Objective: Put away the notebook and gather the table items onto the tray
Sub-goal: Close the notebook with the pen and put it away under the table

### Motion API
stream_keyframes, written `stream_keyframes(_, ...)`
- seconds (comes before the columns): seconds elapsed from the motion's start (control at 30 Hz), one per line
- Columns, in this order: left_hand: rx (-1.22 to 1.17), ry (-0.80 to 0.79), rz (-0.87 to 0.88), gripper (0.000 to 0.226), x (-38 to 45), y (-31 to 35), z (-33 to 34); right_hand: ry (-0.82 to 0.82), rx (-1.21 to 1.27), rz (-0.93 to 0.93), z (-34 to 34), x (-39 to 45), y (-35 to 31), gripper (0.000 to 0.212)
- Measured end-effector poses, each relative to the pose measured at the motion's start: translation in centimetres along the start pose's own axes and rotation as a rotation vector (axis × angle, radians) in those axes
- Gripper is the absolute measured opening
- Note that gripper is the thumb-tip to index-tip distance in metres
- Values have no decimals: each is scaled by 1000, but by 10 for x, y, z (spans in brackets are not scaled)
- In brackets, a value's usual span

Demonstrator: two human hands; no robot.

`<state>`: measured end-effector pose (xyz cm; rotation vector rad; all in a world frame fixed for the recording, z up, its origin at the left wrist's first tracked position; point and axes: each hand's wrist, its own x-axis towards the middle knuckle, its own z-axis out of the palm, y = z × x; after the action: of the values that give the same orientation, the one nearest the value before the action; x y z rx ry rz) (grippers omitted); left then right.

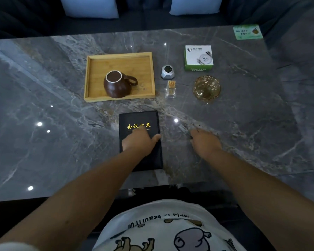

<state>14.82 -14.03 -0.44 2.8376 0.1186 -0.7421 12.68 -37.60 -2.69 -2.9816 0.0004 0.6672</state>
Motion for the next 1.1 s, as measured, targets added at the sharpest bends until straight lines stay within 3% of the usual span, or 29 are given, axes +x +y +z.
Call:
stream_keyframes(0.23, 74, -132, -141, 90, 11, 22, 11, -48, 86, 21, 0, 3, 5, 20)
stream_keyframes(0.63, 113, -128, -175, 84, 12, 30, 15, -56, 184, -41, 1, 7, 17, 16)
stream_keyframes(0.87, -139, -164, -44, 53, 15, 8, 7, -50, 212, -59, 1, 6, 21, 13)
stream_keyframes(1.1, -242, -180, 52, 40, 17, -5, -1, -75, 221, -56, -1, 6, 21, 12)
